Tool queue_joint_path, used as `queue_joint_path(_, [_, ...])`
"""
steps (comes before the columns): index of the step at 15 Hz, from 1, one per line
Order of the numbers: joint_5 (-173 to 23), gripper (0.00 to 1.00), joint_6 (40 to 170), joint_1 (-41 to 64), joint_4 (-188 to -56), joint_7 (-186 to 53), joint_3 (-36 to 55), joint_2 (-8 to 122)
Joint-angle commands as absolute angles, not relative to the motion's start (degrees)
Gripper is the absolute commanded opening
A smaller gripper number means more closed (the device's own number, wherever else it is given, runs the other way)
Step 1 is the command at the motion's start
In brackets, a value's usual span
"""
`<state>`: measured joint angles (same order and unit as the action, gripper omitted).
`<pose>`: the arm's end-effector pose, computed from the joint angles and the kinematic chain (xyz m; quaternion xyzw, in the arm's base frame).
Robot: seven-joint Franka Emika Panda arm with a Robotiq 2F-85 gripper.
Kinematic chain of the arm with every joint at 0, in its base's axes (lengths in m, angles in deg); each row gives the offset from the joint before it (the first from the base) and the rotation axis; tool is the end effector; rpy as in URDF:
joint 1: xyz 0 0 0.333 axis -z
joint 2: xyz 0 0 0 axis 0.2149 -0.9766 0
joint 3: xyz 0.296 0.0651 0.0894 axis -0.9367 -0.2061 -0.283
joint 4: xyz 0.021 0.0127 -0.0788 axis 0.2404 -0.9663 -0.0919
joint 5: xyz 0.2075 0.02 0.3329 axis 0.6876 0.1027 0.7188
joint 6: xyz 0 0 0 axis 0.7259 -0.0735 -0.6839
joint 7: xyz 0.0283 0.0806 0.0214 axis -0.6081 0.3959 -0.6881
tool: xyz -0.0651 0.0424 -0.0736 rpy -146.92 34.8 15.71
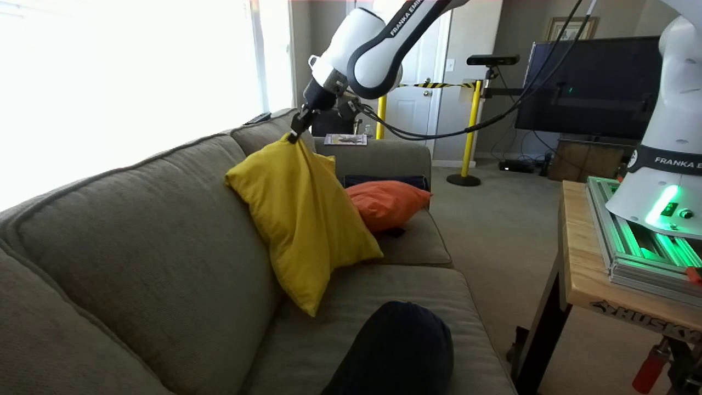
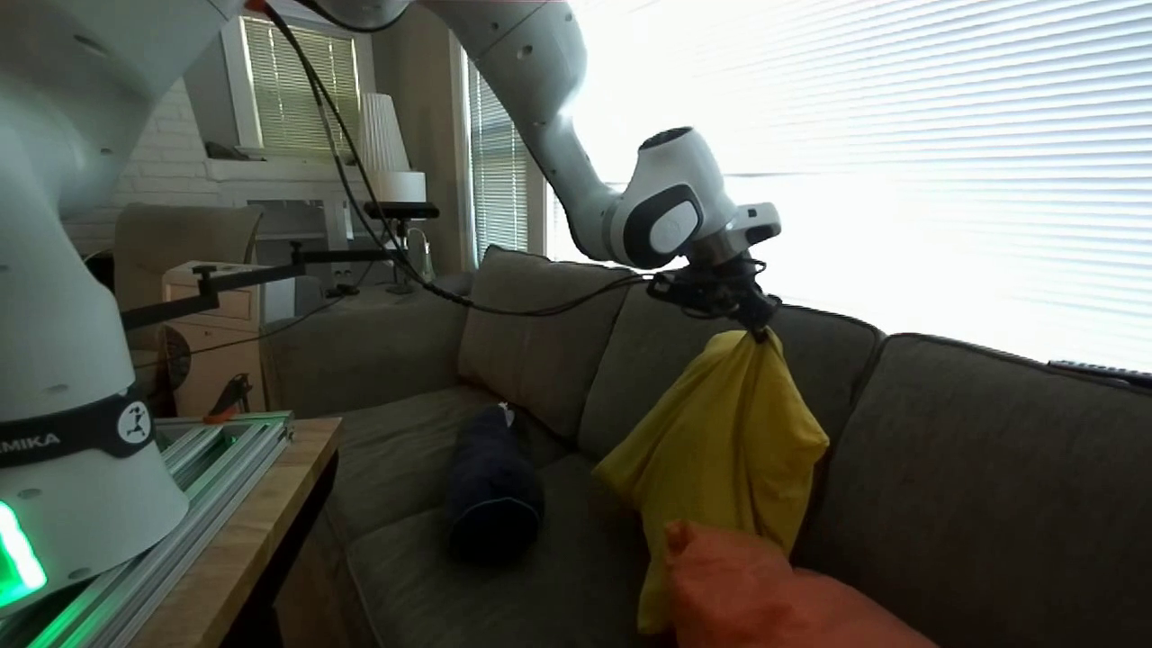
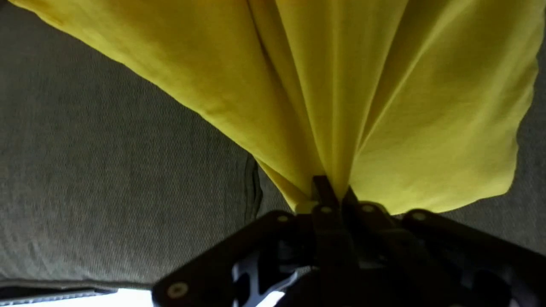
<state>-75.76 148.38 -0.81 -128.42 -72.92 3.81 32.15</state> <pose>0.6907 0.1859 0.2425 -0.9333 -0.1587 -0.3202 0.0339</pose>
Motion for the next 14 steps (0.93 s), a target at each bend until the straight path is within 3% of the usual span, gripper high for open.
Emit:
queue_joint_path(1, [-77.90,0.01,147.74,-0.97,-127.50,-75.20,2.47,33.63])
queue_joint_path(8, [-78.48,0.01,138.70,6.17,-126.64,-88.84,-11.19,32.35])
queue_joint_path(14, [-73.08,0.01,123.52,18.47,-129.57,-106.90,-27.37,34.80])
